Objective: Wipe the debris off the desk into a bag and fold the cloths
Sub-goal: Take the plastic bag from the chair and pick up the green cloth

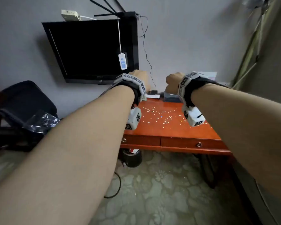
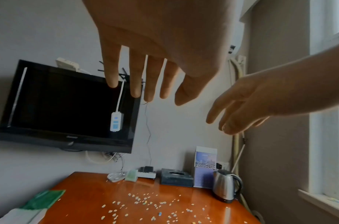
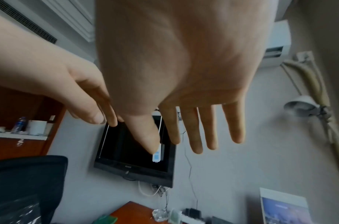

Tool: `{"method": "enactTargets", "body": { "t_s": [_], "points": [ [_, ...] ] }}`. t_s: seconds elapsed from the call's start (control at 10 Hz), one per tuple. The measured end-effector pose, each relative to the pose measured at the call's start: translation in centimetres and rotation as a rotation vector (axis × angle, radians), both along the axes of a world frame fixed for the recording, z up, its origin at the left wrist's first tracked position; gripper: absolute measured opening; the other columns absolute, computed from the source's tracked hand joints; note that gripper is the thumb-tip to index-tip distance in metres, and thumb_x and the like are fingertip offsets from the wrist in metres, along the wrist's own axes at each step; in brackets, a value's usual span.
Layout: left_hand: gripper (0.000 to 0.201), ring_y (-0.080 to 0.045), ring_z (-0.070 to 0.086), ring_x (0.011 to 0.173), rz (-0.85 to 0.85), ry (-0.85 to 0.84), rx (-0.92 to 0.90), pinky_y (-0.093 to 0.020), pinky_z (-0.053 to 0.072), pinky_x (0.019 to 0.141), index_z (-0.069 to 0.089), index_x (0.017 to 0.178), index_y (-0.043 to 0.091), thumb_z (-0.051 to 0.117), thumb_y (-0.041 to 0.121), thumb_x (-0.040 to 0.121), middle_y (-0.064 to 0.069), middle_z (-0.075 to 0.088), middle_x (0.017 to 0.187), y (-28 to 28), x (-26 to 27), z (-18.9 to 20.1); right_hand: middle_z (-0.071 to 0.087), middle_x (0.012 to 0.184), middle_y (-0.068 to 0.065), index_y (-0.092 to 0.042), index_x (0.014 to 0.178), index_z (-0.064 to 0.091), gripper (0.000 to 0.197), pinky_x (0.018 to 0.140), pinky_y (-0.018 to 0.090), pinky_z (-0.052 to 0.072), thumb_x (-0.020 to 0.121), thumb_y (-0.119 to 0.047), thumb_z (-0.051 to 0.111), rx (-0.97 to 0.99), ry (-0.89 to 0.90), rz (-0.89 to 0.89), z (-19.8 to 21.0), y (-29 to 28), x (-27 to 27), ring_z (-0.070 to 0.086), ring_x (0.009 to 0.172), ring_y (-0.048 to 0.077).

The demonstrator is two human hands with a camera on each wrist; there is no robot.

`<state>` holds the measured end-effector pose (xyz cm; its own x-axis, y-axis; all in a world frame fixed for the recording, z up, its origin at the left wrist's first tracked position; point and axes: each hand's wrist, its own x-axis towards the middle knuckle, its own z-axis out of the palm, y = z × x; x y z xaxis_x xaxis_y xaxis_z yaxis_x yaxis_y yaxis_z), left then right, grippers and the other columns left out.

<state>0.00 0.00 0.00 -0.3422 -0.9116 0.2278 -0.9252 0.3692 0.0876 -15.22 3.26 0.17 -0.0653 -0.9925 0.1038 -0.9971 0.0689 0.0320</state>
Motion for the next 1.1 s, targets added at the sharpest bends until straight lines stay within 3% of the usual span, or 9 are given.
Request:
{"method": "enactTargets", "body": {
  "t_s": [0.1,0.2,0.3,0.4,0.5,0.7,0.9,1.0,1.1],
  "points": [
    [0.026,-0.029,0.064,0.091,0.065,-0.072,0.074,-0.031,0.041,0.070,0.066,0.112,0.008,0.056,0.017,0.090,-0.009,0.065,0.100,-2.9,2.3,-1.6,0.058,0.105,0.015,-0.002,0.112,0.061,0.029,0.069,0.025,0.042,0.092,-0.020,0.049,0.105,-0.017,0.028,-2.3,-4.3,2.2,0.055,0.081,0.029],
    [0.013,-0.025,0.055,0.084,0.172,-0.144,0.109,-0.033,0.040,0.072,0.061,0.102,0.018,0.054,0.014,0.093,-0.007,0.055,0.085,-7.5,4.9,-4.3,0.059,0.108,0.017,-0.002,0.107,0.061,0.025,0.082,0.032,0.043,0.096,-0.019,0.045,0.165,-0.008,0.085,-5.0,-10.0,5.4,0.056,0.098,0.032],
    [0.012,-0.021,0.046,0.067,0.214,-0.145,0.152,-0.030,0.037,0.060,0.049,0.084,0.020,0.054,0.017,0.094,-0.005,0.044,0.074,-13.0,8.4,-7.1,0.057,0.099,0.016,-0.008,0.095,0.058,0.017,0.079,0.034,0.045,0.091,-0.023,0.050,0.146,-0.032,0.141,-7.9,-15.7,8.3,0.057,0.095,0.034],
    [0.014,-0.020,0.044,0.056,0.279,-0.225,0.255,-0.026,0.032,0.050,0.051,0.076,0.014,0.056,0.018,0.087,-0.004,0.048,0.069,-17.8,11.0,-8.3,0.062,0.109,0.017,-0.010,0.099,0.061,0.018,0.075,0.032,0.044,0.087,-0.023,0.055,0.227,-0.088,0.146,-10.2,-21.3,10.9,0.060,0.095,0.034],
    [0.023,-0.026,0.055,0.070,0.295,-0.156,0.320,-0.030,0.046,0.061,0.065,0.104,0.012,0.057,0.025,0.087,-0.008,0.064,0.090,-24.7,15.0,-10.5,0.058,0.124,0.019,-0.007,0.120,0.060,0.037,0.085,0.036,0.044,0.088,-0.026,0.061,0.253,-0.202,0.157,-11.4,-27.1,12.7,0.056,0.114,0.036],
    [0.037,-0.034,0.064,0.097,0.420,-0.084,0.354,-0.040,0.054,0.087,0.063,0.120,0.013,0.057,0.029,0.087,-0.013,0.067,0.113,-32.1,22.4,-12.4,0.057,0.127,0.019,-0.001,0.123,0.058,0.035,0.093,0.040,0.043,0.092,-0.019,0.057,0.322,-0.231,0.211,-12.8,-36.4,18.1,0.053,0.119,0.037],
    [0.037,-0.037,0.063,0.098,0.494,-0.072,0.423,-0.044,0.054,0.088,0.063,0.117,0.011,0.058,0.033,0.087,-0.015,0.067,0.111,-36.4,31.9,-15.8,0.059,0.126,0.014,-0.007,0.125,0.059,0.037,0.091,0.035,0.046,0.093,-0.024,0.054,0.430,-0.185,0.311,-16.5,-44.0,27.4,0.056,0.115,0.031],
    [0.038,-0.036,0.063,0.101,0.535,-0.046,0.445,-0.042,0.054,0.089,0.063,0.121,0.011,0.059,0.032,0.089,-0.016,0.066,0.114,-39.1,37.2,-17.7,0.057,0.127,0.016,-0.009,0.123,0.060,0.040,0.093,0.040,0.045,0.088,-0.026,0.060,0.433,-0.242,0.336,-18.7,-47.2,32.5,0.054,0.117,0.035],
    [0.037,-0.036,0.062,0.102,0.548,-0.044,0.449,-0.040,0.054,0.088,0.062,0.121,0.010,0.058,0.028,0.089,-0.015,0.065,0.116,-42.5,43.1,-19.8,0.057,0.126,0.017,-0.009,0.122,0.060,0.037,0.093,0.039,0.044,0.089,-0.025,0.055,0.445,-0.227,0.351,-21.2,-50.5,37.8,0.054,0.116,0.035]
  ]
}}
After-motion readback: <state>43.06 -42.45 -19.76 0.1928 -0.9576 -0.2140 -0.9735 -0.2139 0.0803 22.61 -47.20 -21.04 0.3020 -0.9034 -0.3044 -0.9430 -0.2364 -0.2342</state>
